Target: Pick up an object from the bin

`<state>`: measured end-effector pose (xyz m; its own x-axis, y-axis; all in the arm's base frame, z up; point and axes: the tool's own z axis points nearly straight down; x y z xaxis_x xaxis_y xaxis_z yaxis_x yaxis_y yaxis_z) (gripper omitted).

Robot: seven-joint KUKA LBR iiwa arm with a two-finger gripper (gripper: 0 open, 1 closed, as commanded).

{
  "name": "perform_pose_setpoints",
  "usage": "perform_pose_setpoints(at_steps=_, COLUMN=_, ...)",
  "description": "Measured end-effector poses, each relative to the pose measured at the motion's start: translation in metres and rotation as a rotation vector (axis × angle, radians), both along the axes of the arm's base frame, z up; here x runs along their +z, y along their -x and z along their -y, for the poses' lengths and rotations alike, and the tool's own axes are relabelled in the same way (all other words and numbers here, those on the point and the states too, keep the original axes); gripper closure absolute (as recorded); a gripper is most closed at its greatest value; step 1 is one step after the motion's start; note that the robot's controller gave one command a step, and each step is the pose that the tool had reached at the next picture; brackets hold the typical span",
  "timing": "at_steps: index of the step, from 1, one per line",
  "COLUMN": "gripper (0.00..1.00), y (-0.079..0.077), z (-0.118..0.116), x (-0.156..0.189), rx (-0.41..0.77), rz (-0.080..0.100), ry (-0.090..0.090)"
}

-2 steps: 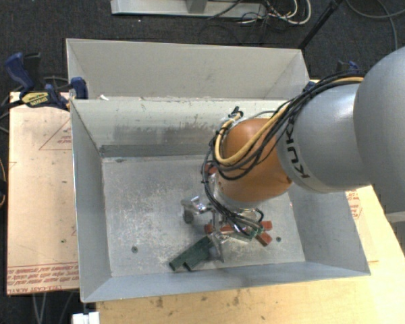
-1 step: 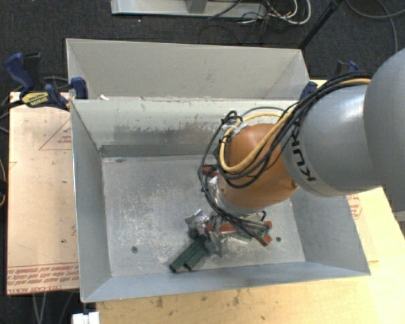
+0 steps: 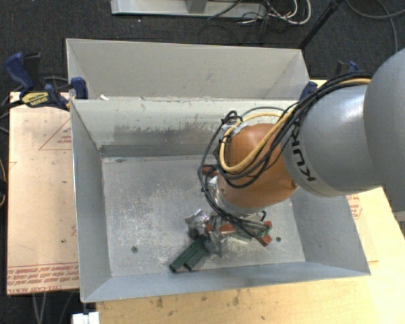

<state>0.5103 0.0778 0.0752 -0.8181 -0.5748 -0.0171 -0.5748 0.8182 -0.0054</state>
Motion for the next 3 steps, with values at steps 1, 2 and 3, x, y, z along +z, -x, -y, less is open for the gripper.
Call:
perform_pose_setpoints(at_steps=1, gripper=1.0, y=0.0, z=0.0, x=0.003, rx=-0.001, rz=-0.002, ry=0.0)
perform_pose_setpoints(at_steps=2, gripper=1.0, y=0.001, z=0.0, x=0.014, rx=-0.001, rz=-0.01, ry=0.002)
perform_pose_setpoints(at_steps=3, gripper=1.0, y=0.002, z=0.0, x=0.029, rx=-0.001, rz=-0.015, ry=0.003)
